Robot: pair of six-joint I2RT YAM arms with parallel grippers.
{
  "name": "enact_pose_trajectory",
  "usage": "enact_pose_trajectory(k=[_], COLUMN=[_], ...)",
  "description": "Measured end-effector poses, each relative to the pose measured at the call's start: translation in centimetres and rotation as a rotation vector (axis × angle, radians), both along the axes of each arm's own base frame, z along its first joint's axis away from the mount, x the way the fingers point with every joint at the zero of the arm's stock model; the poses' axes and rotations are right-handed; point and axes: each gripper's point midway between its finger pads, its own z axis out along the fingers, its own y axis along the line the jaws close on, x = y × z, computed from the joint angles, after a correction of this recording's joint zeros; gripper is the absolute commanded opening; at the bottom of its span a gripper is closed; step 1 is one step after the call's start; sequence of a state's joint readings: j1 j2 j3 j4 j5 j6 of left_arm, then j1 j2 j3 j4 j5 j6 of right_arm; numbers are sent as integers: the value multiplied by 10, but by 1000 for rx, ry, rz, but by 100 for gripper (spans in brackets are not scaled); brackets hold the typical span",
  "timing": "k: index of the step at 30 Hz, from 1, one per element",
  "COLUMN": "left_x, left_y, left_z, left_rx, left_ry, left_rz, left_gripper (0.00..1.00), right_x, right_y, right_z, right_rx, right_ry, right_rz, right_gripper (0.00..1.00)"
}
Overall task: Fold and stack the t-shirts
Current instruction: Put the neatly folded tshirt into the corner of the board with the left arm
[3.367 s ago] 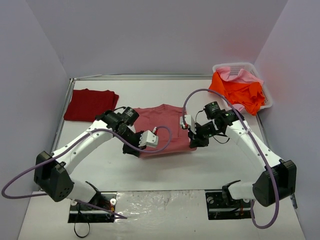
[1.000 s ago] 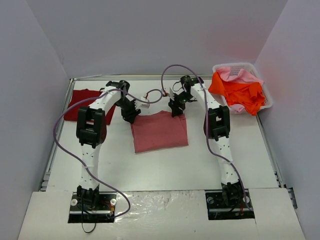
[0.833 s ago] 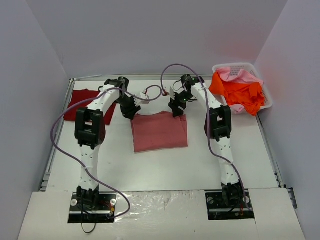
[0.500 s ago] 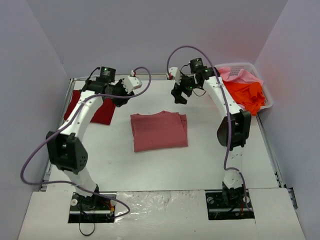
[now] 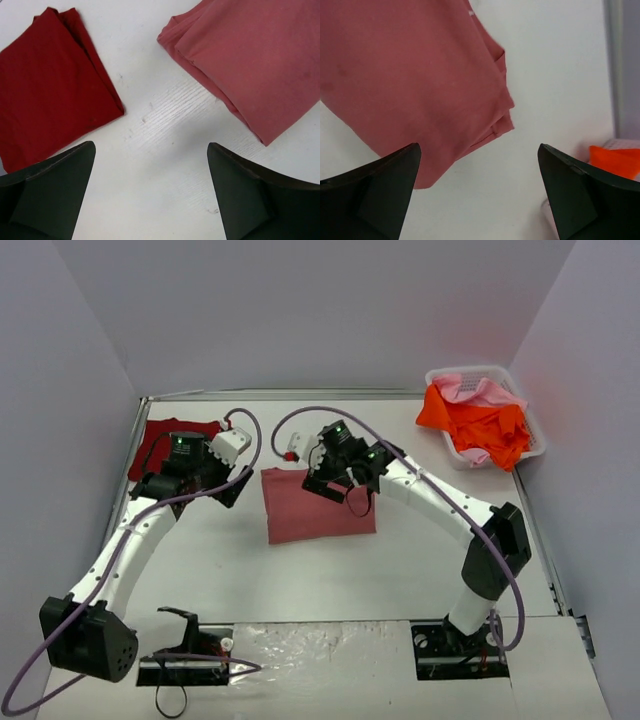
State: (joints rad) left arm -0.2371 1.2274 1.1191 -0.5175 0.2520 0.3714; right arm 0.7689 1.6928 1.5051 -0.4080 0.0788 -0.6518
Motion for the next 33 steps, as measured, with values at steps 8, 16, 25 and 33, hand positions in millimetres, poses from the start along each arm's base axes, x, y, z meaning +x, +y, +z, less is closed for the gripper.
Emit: enact_pose_trajectory(k=[8,16,25,33], left_x=[8,8,-2,-10], left_y=[67,121,144,154], left_z=[20,15,16,10], left_rx=[-181,-374,-457,-506], left_ry=[-77,-39,-17,20], left_rz=[307,530,608,640], left_gripper=[94,94,94,94], right_x=[4,-52,-84,-105], right_y=[-50,45,122,137], right_z=[-56,-96,-118,-160], right_rx=[74,-3,-49,-147], right_ry=[203,303,320,383], right_rz=[-193,26,168,207], right_gripper=[58,59,56,52])
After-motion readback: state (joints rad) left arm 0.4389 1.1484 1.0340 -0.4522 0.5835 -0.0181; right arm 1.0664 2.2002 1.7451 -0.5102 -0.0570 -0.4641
